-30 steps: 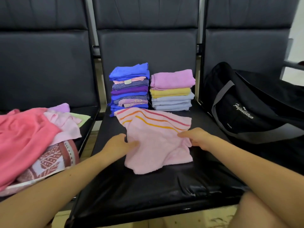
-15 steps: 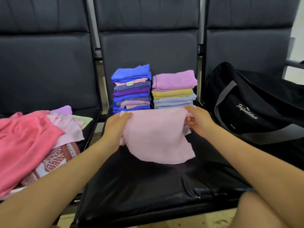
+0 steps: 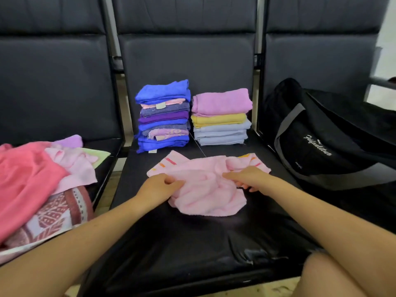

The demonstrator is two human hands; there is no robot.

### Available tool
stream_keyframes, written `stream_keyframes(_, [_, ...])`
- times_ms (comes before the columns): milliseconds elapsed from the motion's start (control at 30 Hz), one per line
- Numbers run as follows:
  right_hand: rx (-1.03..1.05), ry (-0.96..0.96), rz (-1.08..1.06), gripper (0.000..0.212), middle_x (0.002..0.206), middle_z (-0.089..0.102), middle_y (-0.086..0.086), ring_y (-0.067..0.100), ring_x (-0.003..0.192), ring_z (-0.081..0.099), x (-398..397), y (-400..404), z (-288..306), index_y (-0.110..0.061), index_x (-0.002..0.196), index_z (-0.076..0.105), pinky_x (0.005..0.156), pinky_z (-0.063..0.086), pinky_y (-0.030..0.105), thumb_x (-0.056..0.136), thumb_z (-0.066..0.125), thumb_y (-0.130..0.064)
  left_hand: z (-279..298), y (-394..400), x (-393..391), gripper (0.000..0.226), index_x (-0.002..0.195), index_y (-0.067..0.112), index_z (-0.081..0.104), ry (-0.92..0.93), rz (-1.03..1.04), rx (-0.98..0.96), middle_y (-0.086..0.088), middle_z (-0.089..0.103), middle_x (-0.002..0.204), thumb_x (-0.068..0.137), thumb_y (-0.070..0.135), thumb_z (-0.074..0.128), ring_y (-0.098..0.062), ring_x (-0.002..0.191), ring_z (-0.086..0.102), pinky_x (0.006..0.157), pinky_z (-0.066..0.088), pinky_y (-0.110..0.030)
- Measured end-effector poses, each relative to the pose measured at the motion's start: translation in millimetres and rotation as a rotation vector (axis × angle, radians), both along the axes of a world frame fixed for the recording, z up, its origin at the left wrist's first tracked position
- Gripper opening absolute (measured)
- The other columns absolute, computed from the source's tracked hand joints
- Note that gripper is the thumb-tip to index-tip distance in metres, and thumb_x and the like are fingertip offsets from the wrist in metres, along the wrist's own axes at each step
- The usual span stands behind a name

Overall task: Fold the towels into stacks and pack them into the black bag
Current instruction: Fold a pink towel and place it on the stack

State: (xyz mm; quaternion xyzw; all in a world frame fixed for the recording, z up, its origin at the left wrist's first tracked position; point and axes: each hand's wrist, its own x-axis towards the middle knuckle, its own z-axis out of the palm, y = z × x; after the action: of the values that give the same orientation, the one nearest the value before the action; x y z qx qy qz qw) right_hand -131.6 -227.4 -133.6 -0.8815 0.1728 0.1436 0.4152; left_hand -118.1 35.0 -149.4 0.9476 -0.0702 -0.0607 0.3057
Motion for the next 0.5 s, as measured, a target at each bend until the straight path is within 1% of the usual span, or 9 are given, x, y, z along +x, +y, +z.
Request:
stream_keyframes(67, [-0.071,0.028,0.152,0.033,0.088,0.061,0.001,0.013,0.078,0.051,-5,1,-1,-0.019,0.094,0.061,0.068,0.041,0.024,0.085,0.063,-0.051,-3,2,-2,0.046,0.081,0.013,0.066,0.010,-0.054,-0.023,0.002,0.065,0.077,0.086,0.057,0.054,-0.013,0.073,0.058,0.069,0.045,-0.028])
stream_keyframes(100, [-0.097,0.044,0.218,0.038,0.097,0.064,0.006,0.015,0.084,0.054,-6,3,-2,-0.018,0.102,0.061,0.073,0.042,0.026,0.084,0.063,-0.051,-3,3,-4,0.044,0.082,0.016,0.068,0.005,-0.097,-0.042,0.004,0.066,0.078,0.085,0.058,0.055,-0.008,0.073,0.058,0.068,0.045,-0.026])
stream_keyframes(200, [-0.114,0.071,0.329,0.065,0.111,0.063,0.012,0.019,0.096,0.059,-12,6,-1,-0.019,0.111,0.060,0.085,0.046,0.031,0.063,0.068,-0.061,-3,3,-14,0.035,0.068,0.015,0.060,-0.084,-0.243,-0.081,0.005,0.052,0.063,0.081,0.047,0.063,-0.003,0.057,0.042,0.056,0.033,-0.021])
stream_keyframes(233, [-0.111,0.070,0.353,0.064,0.108,0.065,0.008,0.018,0.098,0.059,-13,4,-2,-0.018,0.103,0.062,0.088,0.046,0.031,0.057,0.069,-0.061,-4,4,-16,0.036,0.068,0.013,0.059,-0.112,-0.268,-0.076,0.003,0.052,0.063,0.079,0.047,0.063,-0.005,0.057,0.041,0.055,0.033,-0.022])
stream_keyframes(267, [-0.103,0.071,0.383,0.052,0.096,0.065,0.001,0.015,0.093,0.058,-16,2,-2,-0.017,0.089,0.063,0.086,0.046,0.029,0.057,0.071,-0.058,-4,5,-17,0.036,0.071,0.012,0.062,-0.134,-0.281,-0.077,0.001,0.057,0.067,0.077,0.048,0.062,-0.008,0.059,0.044,0.057,0.036,-0.025])
stream_keyframes(300, [-0.087,0.071,0.411,0.038,0.081,0.060,-0.004,0.013,0.082,0.053,-20,0,-1,-0.018,0.073,0.059,0.077,0.042,0.027,0.063,0.073,-0.051,-3,5,-17,0.032,0.075,0.013,0.065,-0.134,-0.269,-0.092,0.001,0.062,0.072,0.080,0.045,0.061,-0.009,0.063,0.048,0.060,0.039,-0.026])
stream_keyframes(333, [-0.076,0.079,0.431,0.035,0.070,0.050,-0.006,0.012,0.073,0.044,-24,-2,0,-0.020,0.062,0.049,0.069,0.035,0.025,0.071,0.074,-0.043,-1,5,-17,0.023,0.077,0.016,0.065,-0.108,-0.227,-0.132,0.003,0.063,0.075,0.085,0.038,0.060,-0.009,0.067,0.051,0.062,0.040,-0.025])
stream_keyframes(433, [0.001,-0.021,0.421,0.045,0.054,0.033,-0.013,0.007,0.058,0.031,-31,-3,3,-0.022,0.055,0.034,0.058,0.026,0.021,0.087,0.065,-0.024,12,9,-16,0.020,0.082,0.014,0.062,-0.081,-0.011,-0.330,0.001,0.062,0.083,0.095,0.025,0.050,-0.017,0.081,0.055,0.073,0.043,-0.030])
stream_keyframes(500, [0.146,-0.159,0.294,0.046,0.049,0.038,-0.017,0.002,0.051,0.038,-33,0,12,-0.023,0.050,0.041,0.056,0.032,0.017,0.093,0.058,-0.017,26,14,-15,0.021,0.100,0.015,0.065,-0.109,0.109,-0.528,0.000,0.065,0.099,0.097,0.025,0.046,-0.017,0.094,0.059,0.085,0.045,-0.034])
